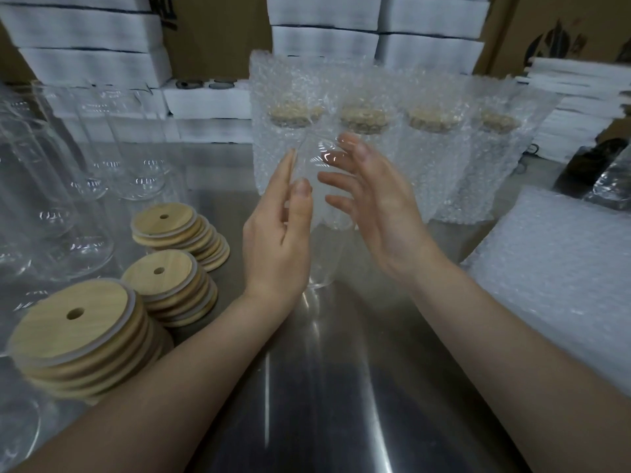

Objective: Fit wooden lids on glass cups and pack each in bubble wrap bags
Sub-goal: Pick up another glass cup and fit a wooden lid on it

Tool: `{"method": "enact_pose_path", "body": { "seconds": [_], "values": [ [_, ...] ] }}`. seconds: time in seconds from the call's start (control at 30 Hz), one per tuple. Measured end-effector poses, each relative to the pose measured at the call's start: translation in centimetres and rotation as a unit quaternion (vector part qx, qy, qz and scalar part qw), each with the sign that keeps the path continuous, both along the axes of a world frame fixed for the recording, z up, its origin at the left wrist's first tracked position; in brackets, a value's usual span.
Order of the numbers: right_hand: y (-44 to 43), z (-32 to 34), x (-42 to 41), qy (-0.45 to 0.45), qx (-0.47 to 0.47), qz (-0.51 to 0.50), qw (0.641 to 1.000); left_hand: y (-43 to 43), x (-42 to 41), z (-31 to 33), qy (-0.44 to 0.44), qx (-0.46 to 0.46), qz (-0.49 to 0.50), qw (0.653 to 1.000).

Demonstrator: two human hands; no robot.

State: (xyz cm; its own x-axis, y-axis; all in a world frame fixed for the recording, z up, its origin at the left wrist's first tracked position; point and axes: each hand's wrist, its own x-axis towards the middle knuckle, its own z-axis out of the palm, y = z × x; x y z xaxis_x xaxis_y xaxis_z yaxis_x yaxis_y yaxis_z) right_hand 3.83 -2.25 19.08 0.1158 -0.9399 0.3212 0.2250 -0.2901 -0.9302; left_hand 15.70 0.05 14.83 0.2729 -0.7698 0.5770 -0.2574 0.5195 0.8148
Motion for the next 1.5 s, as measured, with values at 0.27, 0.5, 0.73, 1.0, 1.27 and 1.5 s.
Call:
{"method": "enact_pose_path", "body": {
  "seconds": [0.27,0.5,0.73,1.0,1.27,1.5],
  "values": [
    [0.6,0.4,-0.1,-0.026,-0.042,0.02,0.999,0.4,0.5,0.2,-0.16,-0.043,0.046,0.985],
    [0.7,0.2,-0.2,0.025,-0.07,-0.069,0.995,0.0,0.6,0.4,-0.31,-0.099,0.131,0.937],
    [0.7,0.2,0.0,-0.007,-0.031,-0.106,0.994,-0.6,0.7,-0.2,-0.406,-0.129,0.218,0.878],
    [0.4,0.5,0.0,-0.087,0.054,-0.096,0.99,-0.5,0.6,-0.3,-0.436,-0.144,0.247,0.853],
    [-0.4,0.7,-0.6,-0.183,0.171,-0.021,0.968,-0.6,0.5,-0.7,-0.43,-0.163,0.268,0.847],
    [-1.1,0.4,-1.4,-0.306,0.177,0.102,0.93,-0.9,1.0,-0.8,-0.395,-0.16,0.241,0.872]
  ]
}}
